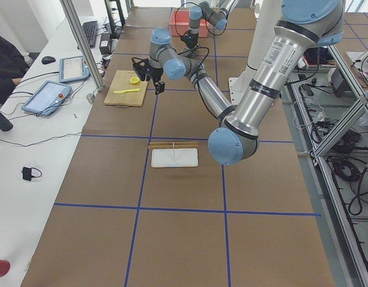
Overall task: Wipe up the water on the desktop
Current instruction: 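Wipe the table surface with the cloth held in the right gripper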
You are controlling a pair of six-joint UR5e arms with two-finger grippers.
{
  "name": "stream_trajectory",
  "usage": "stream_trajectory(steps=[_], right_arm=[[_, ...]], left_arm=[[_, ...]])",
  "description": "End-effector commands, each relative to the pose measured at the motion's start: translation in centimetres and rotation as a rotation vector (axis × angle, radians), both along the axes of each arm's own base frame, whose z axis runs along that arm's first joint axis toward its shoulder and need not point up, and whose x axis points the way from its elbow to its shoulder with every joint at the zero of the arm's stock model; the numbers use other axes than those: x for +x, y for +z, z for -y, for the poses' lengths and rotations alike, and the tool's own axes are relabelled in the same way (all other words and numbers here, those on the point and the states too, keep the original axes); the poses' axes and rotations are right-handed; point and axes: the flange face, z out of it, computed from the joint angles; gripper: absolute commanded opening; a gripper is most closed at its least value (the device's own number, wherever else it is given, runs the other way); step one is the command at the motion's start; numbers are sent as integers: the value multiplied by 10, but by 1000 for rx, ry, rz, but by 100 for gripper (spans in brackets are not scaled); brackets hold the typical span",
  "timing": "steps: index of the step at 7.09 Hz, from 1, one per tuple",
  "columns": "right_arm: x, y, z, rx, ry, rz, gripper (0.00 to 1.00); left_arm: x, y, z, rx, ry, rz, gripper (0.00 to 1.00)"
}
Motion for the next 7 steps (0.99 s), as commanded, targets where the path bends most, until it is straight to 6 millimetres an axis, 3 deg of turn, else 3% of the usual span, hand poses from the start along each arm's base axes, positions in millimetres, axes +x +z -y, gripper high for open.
stream_trajectory(steps=[1, 2, 3, 5, 7], right_arm=[[-29, -49, -47, -126, 35, 92, 0], [-40, -54, -54, -153, 49, 96, 0], [-34, -42, -32, -142, 86, 69, 0], [0, -3, 47, -72, 119, 2, 0], [25, 25, 99, -82, 108, -23, 0]], left_arm=[[-9, 8, 3, 12, 3, 17, 98], [-9, 7, 2, 19, 6, 17, 98], [-10, 5, 1, 23, 6, 14, 98], [-8, 0, 1, 30, 10, 8, 98], [-7, -1, 1, 30, 12, 8, 98]])
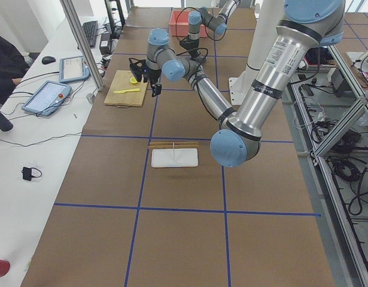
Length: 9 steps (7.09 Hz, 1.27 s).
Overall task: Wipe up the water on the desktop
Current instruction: 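Wipe the table surface with the cloth held in the right gripper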
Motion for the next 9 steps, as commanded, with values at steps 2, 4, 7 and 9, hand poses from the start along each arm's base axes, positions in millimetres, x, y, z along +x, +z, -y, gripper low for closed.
stream_trajectory(steps=[2, 4, 7, 9], right_arm=[[35, 43, 106, 12, 24, -67, 0], [60, 42, 158, 13, 21, -49, 0], [-13, 14, 117, -37, 17, -11, 0], [-36, -11, 81, -32, 18, 72, 0]], left_arm=[[2, -3, 0, 4, 2, -2, 98], [2, -2, 0, 2, 2, -1, 98], [-1, 4, 1, -7, -2, 4, 98], [-1, 9, 2, -13, -2, 10, 98]])
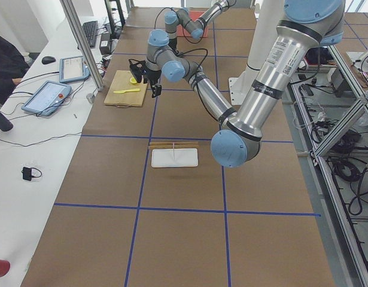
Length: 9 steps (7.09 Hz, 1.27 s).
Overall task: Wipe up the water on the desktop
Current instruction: 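Wipe the table surface with the cloth held in the right gripper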
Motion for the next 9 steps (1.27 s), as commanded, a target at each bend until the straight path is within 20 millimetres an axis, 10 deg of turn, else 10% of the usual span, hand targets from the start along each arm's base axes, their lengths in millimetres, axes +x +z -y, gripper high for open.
stream_trajectory(steps=[1, 5, 9], right_arm=[[-23, -32, -48, -24, -2, 73, 0], [-47, -60, -157, -138, 6, 125, 0], [10, 8, -107, -73, -1, 27, 0]], left_arm=[[-1, 3, 1, -3, -2, 4, 98], [-2, 9, 0, -10, -5, 10, 98], [1, 2, -2, 2, 0, 4, 98]])
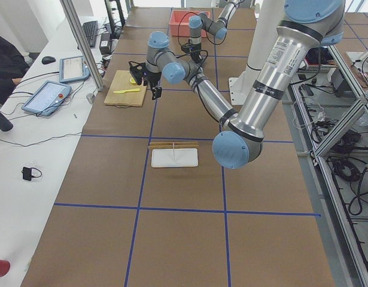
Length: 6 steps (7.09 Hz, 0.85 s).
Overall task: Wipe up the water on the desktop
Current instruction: 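Wipe the table surface with the cloth held in the right gripper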
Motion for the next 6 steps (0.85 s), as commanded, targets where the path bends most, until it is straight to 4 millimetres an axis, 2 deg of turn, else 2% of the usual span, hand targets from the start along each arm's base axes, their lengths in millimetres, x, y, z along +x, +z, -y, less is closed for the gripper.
stream_trajectory(steps=[1, 2, 4, 5, 6], right_arm=[[51, 53, 35, 43, -11, -68, 0], [78, 75, 51, 55, -21, -88, 0], [136, 113, 103, 69, -34, -100, 0], [172, 106, 126, 60, -5, -52, 0], [207, 90, 145, 57, 45, 5, 0]], left_arm=[[2, -5, 0, 7, 3, -4, 98], [3, -6, -1, 9, 4, -5, 98], [3, -7, -1, 10, 4, -6, 98], [3, -6, -1, 9, 4, -5, 98], [3, -6, -1, 9, 4, -5, 98]])
